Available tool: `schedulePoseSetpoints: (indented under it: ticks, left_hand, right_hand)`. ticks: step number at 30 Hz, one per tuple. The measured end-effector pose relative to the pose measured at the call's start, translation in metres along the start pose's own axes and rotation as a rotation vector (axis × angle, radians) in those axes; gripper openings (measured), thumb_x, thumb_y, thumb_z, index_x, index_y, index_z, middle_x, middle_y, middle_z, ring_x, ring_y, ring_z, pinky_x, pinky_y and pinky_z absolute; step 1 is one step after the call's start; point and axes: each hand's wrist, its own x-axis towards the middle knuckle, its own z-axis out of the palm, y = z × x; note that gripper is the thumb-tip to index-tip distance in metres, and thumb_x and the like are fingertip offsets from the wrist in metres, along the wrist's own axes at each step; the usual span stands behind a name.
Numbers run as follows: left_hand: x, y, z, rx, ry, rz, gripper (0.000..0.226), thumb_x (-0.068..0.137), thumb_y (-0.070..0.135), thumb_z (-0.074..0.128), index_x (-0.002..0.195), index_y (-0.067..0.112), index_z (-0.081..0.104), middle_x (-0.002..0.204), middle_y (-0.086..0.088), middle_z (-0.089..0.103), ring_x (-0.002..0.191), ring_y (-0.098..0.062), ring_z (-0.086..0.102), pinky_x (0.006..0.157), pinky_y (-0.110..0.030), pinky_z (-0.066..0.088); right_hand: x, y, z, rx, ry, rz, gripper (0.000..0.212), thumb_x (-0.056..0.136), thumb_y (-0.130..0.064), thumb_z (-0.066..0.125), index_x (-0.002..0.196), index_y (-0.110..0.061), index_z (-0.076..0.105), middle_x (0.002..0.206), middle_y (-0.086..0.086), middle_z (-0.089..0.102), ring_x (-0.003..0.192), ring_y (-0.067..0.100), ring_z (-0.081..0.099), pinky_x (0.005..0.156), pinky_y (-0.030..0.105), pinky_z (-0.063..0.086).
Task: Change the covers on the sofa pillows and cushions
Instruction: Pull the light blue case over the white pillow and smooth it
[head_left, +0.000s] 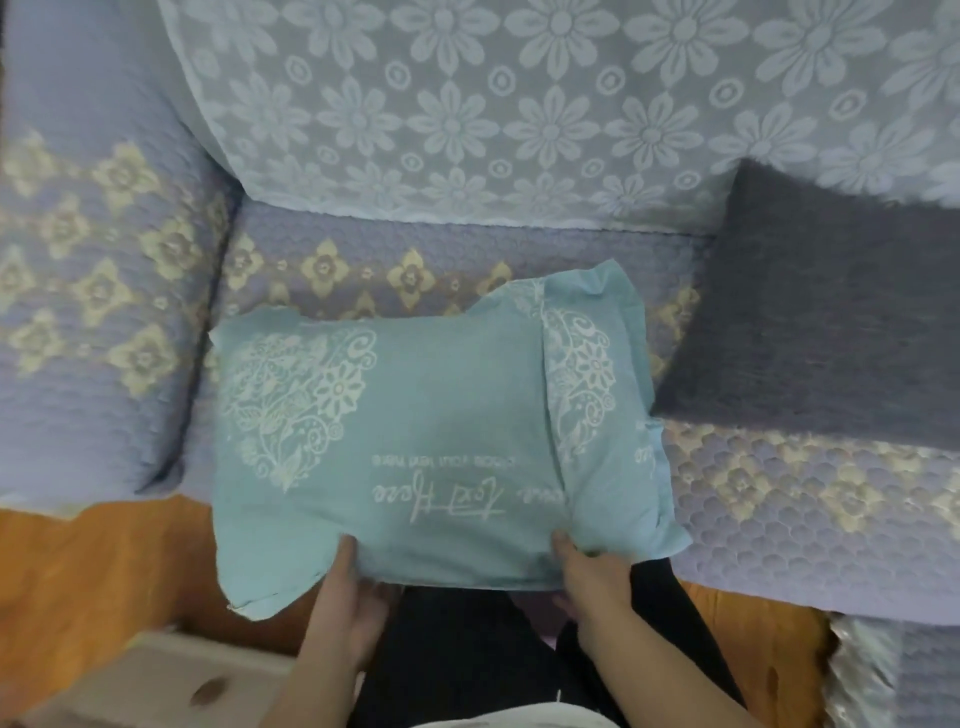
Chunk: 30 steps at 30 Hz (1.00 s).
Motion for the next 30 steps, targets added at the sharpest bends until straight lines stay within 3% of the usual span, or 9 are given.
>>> schedulePoseSetpoints:
  ticks: [2, 4, 8, 15, 17, 20, 24, 27, 30]
  left_hand:
    - [0.003, 0.010, 0.026, -0.099, -0.031, 0.077, 0.046, 0.098, 0.044, 0.060, 0.138, 0.019, 0.061, 0.132, -0.009, 0.068, 0.120, -0.030, 0.066, 0.096, -0.048, 0.056]
    - [-0.002, 0.019, 0.045, -0.144, -0.029, 0.183, 0.042, 0.098, 0.043, 0.063, 0.133, 0.021, 0.064, 0.127, -0.005, 0.072, 0.117, -0.027, 0.068, 0.092, -0.049, 0.058]
    - [-0.033, 0.042, 0.050, -0.227, -0.047, 0.328, 0.039, 0.098, 0.043, 0.064, 0.131, 0.022, 0.064, 0.118, 0.000, 0.076, 0.104, -0.021, 0.074, 0.095, -0.048, 0.056]
    - [-0.086, 0.088, 0.058, -0.311, -0.107, 0.451, 0.034, 0.105, 0.043, 0.051, 0.131, 0.024, 0.063, 0.119, 0.001, 0.075, 0.107, -0.020, 0.073, 0.098, -0.045, 0.055]
    - [-0.100, 0.107, 0.064, -0.306, -0.140, 0.544, 0.034, 0.105, 0.044, 0.049, 0.132, 0.026, 0.060, 0.123, 0.003, 0.073, 0.112, -0.018, 0.071, 0.099, -0.043, 0.055]
    - [-0.110, 0.142, 0.076, -0.242, -0.171, 0.643, 0.031, 0.108, 0.038, 0.045, 0.134, 0.027, 0.058, 0.127, 0.005, 0.071, 0.116, -0.015, 0.069, 0.102, -0.042, 0.053]
    - [-0.140, 0.181, 0.090, -0.267, -0.169, 0.689, 0.035, 0.109, 0.034, 0.044, 0.139, 0.020, 0.055, 0.127, -0.001, 0.071, 0.112, -0.018, 0.070, 0.099, -0.041, 0.056]
    - [-0.177, 0.216, 0.098, -0.330, -0.127, 0.779, 0.031, 0.104, 0.032, 0.057, 0.132, 0.019, 0.055, 0.123, -0.002, 0.071, 0.105, -0.019, 0.073, 0.085, -0.038, 0.061]
    - [-0.209, 0.258, 0.119, -0.299, -0.127, 0.768, 0.024, 0.101, 0.029, 0.061, 0.122, 0.019, 0.057, 0.112, -0.003, 0.068, 0.098, -0.022, 0.071, 0.074, -0.037, 0.063]
  right_hand:
    - [-0.010, 0.005, 0.003, 0.248, -0.236, 0.273, 0.071, 0.077, -0.041, 0.084, 0.130, -0.014, 0.045, 0.124, 0.012, 0.060, 0.108, 0.035, 0.062, 0.082, 0.047, 0.057]
    - [-0.016, 0.003, 0.005, 0.453, -0.397, 0.321, 0.064, 0.081, -0.040, 0.080, 0.131, -0.012, 0.051, 0.129, 0.017, 0.062, 0.114, 0.037, 0.062, 0.093, 0.050, 0.054]
    - [-0.021, -0.027, 0.007, 0.781, -0.342, 0.094, 0.046, 0.088, -0.024, 0.075, 0.130, -0.015, 0.059, 0.129, 0.007, 0.065, 0.117, 0.031, 0.061, 0.103, 0.048, 0.050]
    - [-0.066, -0.053, -0.021, 1.185, -0.401, 0.091, 0.053, 0.088, -0.034, 0.074, 0.135, -0.015, 0.059, 0.127, 0.007, 0.068, 0.122, 0.023, 0.060, 0.105, 0.032, 0.042]
    - [-0.085, -0.075, -0.036, 1.207, -0.359, -0.005, 0.042, 0.093, -0.027, 0.068, 0.133, -0.020, 0.060, 0.110, 0.006, 0.074, 0.105, 0.019, 0.068, 0.098, 0.032, 0.050]
    - [-0.123, -0.129, -0.056, 1.086, -0.231, -0.130, 0.021, 0.101, -0.030, 0.058, 0.120, -0.021, 0.062, 0.078, 0.000, 0.064, 0.061, 0.009, 0.056, 0.055, 0.023, 0.052]
    - [-0.190, -0.178, -0.070, 0.715, 0.158, -0.439, 0.026, 0.097, -0.043, 0.059, 0.108, -0.019, 0.057, 0.096, -0.003, 0.065, 0.080, 0.013, 0.063, 0.069, 0.030, 0.051]
    - [-0.242, -0.200, -0.079, 0.775, 0.078, -0.535, 0.021, 0.098, -0.038, 0.060, 0.104, -0.019, 0.060, 0.102, 0.001, 0.068, 0.088, 0.018, 0.068, 0.077, 0.039, 0.057]
    - [-0.285, -0.219, -0.096, 0.891, -0.096, -0.553, 0.016, 0.100, -0.032, 0.060, 0.104, -0.017, 0.058, 0.092, 0.004, 0.066, 0.074, 0.018, 0.067, 0.064, 0.035, 0.057]
